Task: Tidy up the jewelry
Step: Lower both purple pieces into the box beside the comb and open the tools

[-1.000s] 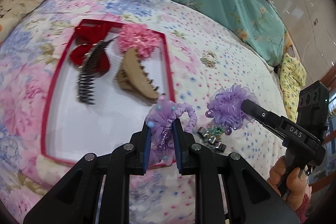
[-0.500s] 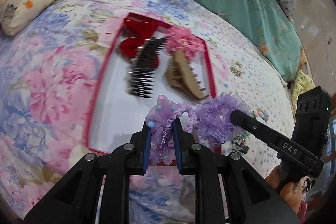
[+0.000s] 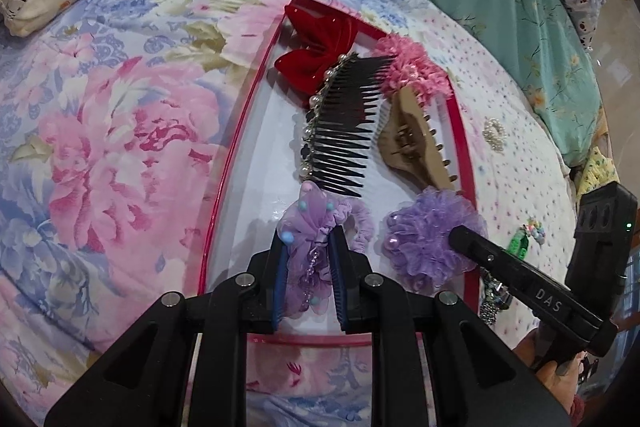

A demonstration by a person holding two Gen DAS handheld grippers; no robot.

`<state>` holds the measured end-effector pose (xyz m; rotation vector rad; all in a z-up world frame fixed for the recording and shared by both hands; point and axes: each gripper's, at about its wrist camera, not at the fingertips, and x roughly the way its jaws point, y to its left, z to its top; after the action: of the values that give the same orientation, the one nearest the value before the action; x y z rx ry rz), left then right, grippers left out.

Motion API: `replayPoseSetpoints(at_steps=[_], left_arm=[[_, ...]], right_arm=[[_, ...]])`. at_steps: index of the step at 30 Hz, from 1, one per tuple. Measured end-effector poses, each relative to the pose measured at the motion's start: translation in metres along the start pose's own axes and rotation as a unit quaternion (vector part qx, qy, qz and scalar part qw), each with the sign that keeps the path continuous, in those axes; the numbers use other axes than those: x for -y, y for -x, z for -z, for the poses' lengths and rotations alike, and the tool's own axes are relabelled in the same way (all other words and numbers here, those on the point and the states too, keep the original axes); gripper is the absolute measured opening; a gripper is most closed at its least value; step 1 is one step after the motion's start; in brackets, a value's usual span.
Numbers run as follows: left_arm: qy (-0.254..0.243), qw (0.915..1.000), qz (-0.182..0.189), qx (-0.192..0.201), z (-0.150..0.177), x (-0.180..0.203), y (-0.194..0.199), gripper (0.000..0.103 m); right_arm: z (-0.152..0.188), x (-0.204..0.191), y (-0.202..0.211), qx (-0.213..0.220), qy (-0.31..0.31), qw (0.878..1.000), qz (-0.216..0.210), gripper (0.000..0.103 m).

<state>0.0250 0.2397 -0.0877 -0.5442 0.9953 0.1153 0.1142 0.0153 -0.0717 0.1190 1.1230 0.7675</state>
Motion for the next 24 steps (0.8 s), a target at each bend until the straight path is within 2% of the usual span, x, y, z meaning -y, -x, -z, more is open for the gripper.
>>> replayPoseSetpoints(at_steps=[11,15,18,22,24], left_arm=[[0.002,0.9999,-0.009,-0.007,-0.008,-0.001,-0.011,0.018],[0.006,0.9999,-0.01,-0.008,-0.009,-0.002,-0.011,0.019],[0.006,0.9999,-0.013,-0.009,-0.01,-0.002,-0.01,0.025],[0.007,0.9998,-0.016,-0.005,-0.01,-0.003,-0.005,0.025],[0.007,0.9998,-0.017,-0.003,-0.01,-0.002,-0.002,0.031]], right_arm=[[-0.004,-0.002,-0.009,-0.005,0.01,1.0,0.016,0.017],[-0.004,-0.001,-0.009,-0.007,0.004,1.0,0.01,0.023],[-0.005,-0.001,-0.006,-0.006,0.002,1.0,0.004,0.027],[-0.004,-0.002,-0.001,-0.001,0.0,1.0,-0.001,0.035],[-0.004,-0.002,0.003,0.003,0.0,1.0,-0.001,0.038]])
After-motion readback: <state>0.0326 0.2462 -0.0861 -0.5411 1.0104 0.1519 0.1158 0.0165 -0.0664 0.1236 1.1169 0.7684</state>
